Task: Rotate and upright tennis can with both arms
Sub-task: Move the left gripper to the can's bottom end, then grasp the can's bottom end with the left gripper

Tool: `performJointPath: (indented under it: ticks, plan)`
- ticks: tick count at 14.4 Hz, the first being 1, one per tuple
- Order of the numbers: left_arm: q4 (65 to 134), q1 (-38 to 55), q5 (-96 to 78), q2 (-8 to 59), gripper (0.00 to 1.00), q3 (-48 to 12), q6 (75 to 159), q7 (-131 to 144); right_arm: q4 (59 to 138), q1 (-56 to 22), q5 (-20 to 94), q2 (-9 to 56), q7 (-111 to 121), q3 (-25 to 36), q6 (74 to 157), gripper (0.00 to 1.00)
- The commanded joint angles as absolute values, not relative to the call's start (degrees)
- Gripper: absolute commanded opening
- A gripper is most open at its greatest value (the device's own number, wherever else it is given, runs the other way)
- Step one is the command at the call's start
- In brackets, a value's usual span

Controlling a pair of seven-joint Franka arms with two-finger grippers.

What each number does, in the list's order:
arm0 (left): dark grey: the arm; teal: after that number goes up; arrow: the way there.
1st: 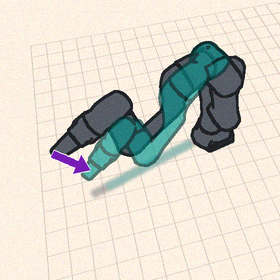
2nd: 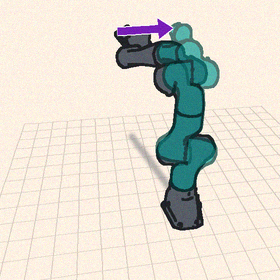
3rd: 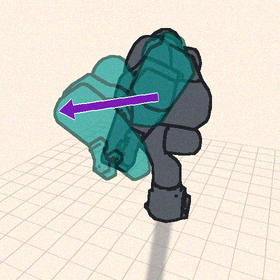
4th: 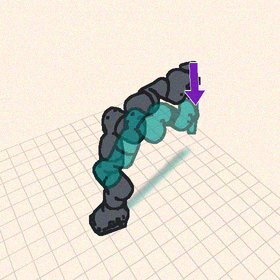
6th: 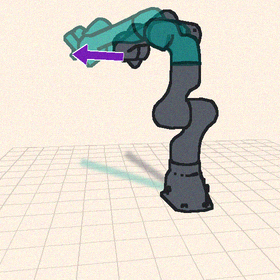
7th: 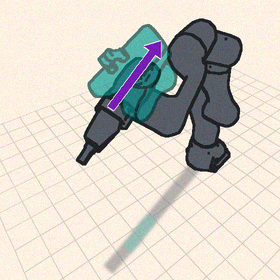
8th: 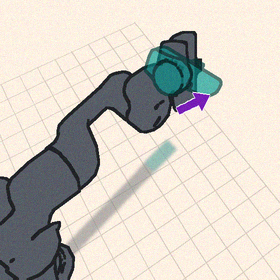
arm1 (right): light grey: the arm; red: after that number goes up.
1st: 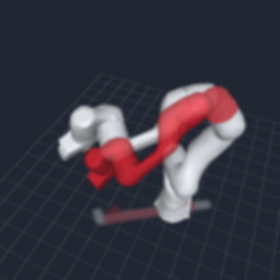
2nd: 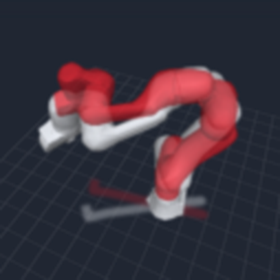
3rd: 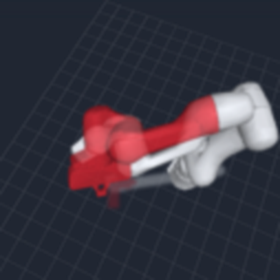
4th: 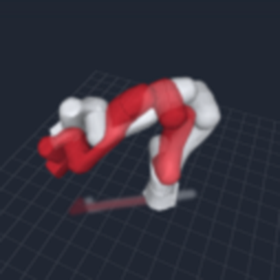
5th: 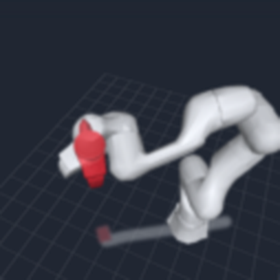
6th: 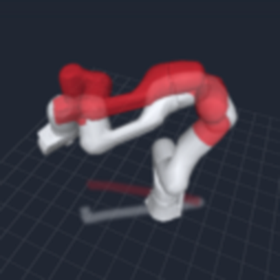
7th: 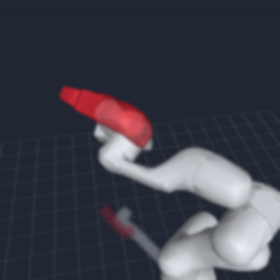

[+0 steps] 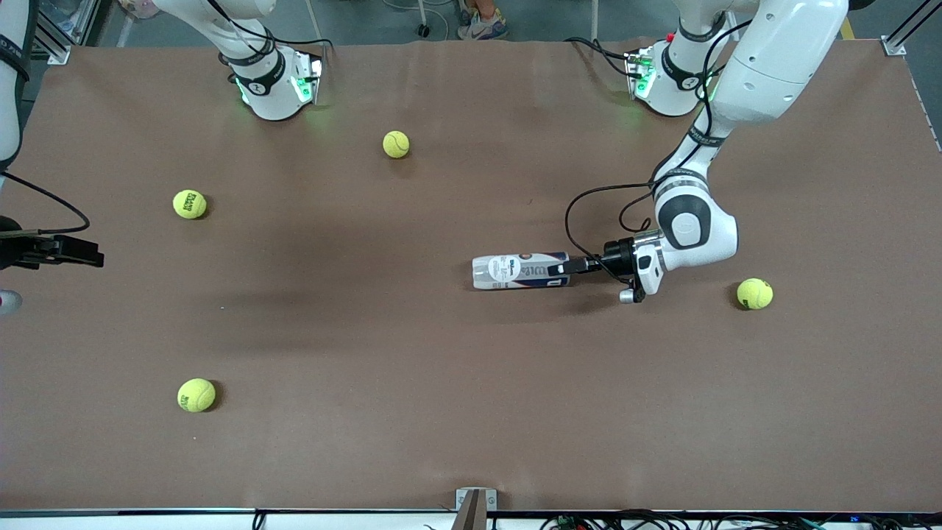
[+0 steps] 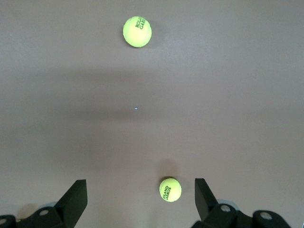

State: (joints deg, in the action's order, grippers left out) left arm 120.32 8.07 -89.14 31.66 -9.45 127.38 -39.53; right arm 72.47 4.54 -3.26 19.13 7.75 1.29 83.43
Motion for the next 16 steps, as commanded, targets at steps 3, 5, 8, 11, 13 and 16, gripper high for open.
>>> performJointPath:
  ticks: [3, 5, 8, 11, 13, 16]
  plan:
    - [118.75, 7.56, -90.44, 30.41, 0.01, -9.84, 127.88, -39.12, 77.51, 3.52, -2.55, 12.84, 4.57, 1.4, 82.97, 1.0]
    - [116.73, 7.65, -90.0, 29.1, 0.0, -9.76, 127.79, -34.48, 78.4, 0.81, -2.29, 11.87, 4.57, 4.98, 82.88, 1.0]
    - [112.87, 7.74, -80.82, 26.11, 0.0, -9.75, 127.71, -23.08, 78.4, -0.88, -0.27, 11.16, 4.66, 8.08, 82.09, 1.0]
    - [107.16, 7.82, -65.35, 24.26, 0.0, -9.84, 127.09, -6.3, 79.01, -0.97, 0.09, 9.5, 4.75, 8.26, 82.09, 1.0]
    - [103.99, 8.52, -55.24, 23.21, 0.0, -10.45, 127.0, 3.82, 81.02, -0.62, 0.09, 7.57, 5.01, 8.17, 82.7, 1.0]
    - [97.5, 9.58, -39.17, 22.68, 0.0, -11.51, 121.75, 20.33, 84.28, -0.7, 0.0, 4.06, 5.19, 8.09, 83.05, 1.0]
